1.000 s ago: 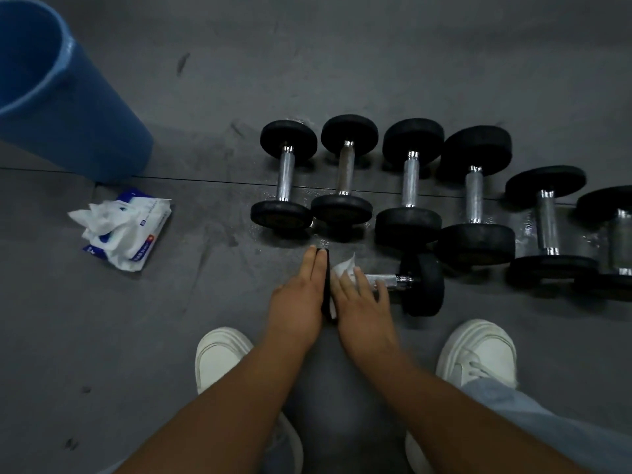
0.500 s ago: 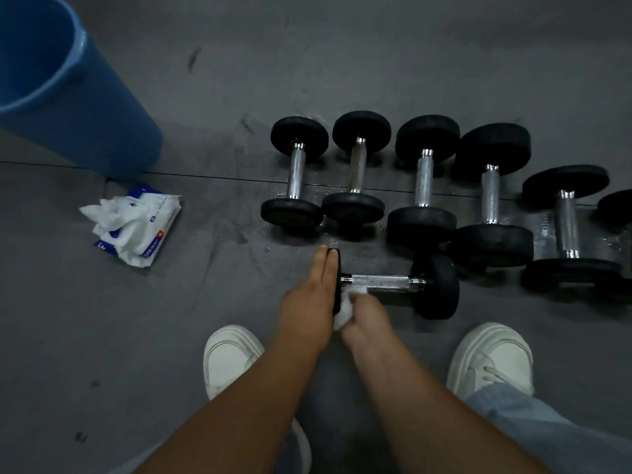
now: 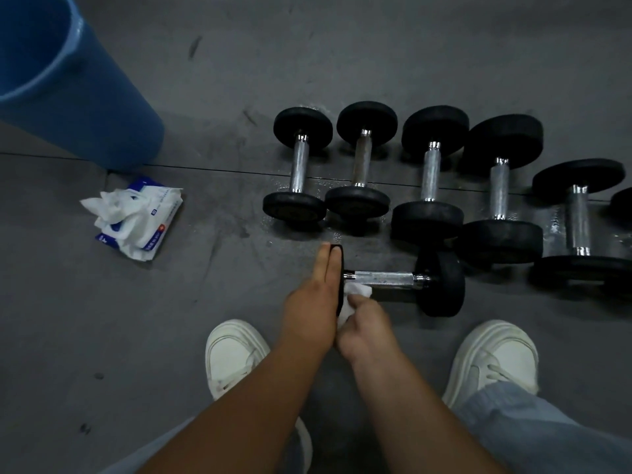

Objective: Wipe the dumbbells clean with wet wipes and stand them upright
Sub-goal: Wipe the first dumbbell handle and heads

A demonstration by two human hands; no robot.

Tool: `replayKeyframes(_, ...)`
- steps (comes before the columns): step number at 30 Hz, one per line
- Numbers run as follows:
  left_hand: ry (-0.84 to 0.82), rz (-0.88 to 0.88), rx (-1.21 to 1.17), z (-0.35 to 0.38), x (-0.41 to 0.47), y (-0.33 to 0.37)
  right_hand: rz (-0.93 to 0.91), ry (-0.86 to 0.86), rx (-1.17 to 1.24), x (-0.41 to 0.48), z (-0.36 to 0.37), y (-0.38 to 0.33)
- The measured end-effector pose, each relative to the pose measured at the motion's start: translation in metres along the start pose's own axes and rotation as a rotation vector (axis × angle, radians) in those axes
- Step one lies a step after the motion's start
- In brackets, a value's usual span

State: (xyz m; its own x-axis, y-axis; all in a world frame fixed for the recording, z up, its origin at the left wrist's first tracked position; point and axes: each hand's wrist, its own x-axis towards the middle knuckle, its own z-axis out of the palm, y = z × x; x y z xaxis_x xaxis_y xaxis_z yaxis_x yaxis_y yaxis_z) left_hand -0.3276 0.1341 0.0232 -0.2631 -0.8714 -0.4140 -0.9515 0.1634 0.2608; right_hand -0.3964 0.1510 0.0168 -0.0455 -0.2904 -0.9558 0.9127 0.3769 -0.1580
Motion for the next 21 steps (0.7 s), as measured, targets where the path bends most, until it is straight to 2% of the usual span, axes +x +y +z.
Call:
replayKeyframes(3,0.001,0.002,0.007,0.003,0.000,-0.001,0.012,0.014,-0.038,0.003,0.010,-0.016)
replayKeyframes(6,-0.014,0.009,-0.018,0.000,0.001,-0.002,-0.073,0.097,-0.261,-0.007,0.008,-0.012)
replayKeyframes(8,-0.019,0.018,-0.043,-0.002,0.000,-0.002,-0.286,0.070,-0.416,-0.017,-0.002,-0.009)
replayKeyframes(9,-0.021,0.025,-0.043,-0.002,-0.001,-0.002,-0.452,0.035,-0.521,-0.018,-0.006,-0.011)
replayKeyframes(10,-0.019,0.029,-0.043,-0.002,-0.001,-0.003,-0.671,0.025,-0.724,-0.014,-0.009,-0.016)
replayKeyframes(11,-0.015,0.028,-0.045,-0.002,-0.001,-0.004,-0.894,0.070,-1.065,-0.006,-0.010,-0.021)
replayKeyframes(12,-0.012,0.024,-0.047,-0.003,-0.001,-0.003,-1.067,0.116,-1.467,0.001,-0.011,-0.026)
replayKeyframes(13,-0.011,0.023,-0.041,-0.003,0.000,-0.003,-1.145,0.130,-1.803,0.008,-0.012,-0.030)
replayKeyframes(15,-0.012,0.026,-0.025,-0.003,0.003,-0.003,-1.174,0.128,-2.098,0.013,-0.021,-0.032)
replayKeyframes(21,-0.008,0.027,-0.017,-0.002,0.002,-0.003,-1.184,0.126,-2.388,0.010,-0.029,-0.031)
